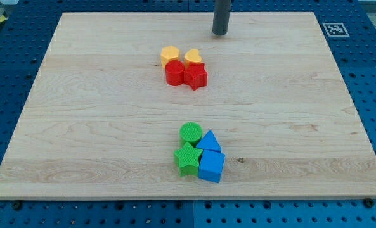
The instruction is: Move the yellow heart to the top left of the board
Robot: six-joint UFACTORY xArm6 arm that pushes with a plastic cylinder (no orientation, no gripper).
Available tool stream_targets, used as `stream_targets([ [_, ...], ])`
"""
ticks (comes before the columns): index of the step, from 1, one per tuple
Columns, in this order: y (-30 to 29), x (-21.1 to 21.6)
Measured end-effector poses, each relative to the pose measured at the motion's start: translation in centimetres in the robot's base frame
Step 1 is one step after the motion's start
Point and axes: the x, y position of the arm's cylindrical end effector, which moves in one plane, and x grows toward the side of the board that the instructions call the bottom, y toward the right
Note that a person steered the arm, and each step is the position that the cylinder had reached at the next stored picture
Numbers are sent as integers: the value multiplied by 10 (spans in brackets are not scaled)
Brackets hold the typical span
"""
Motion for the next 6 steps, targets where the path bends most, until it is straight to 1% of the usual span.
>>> stream_targets([
  [6, 0, -16],
])
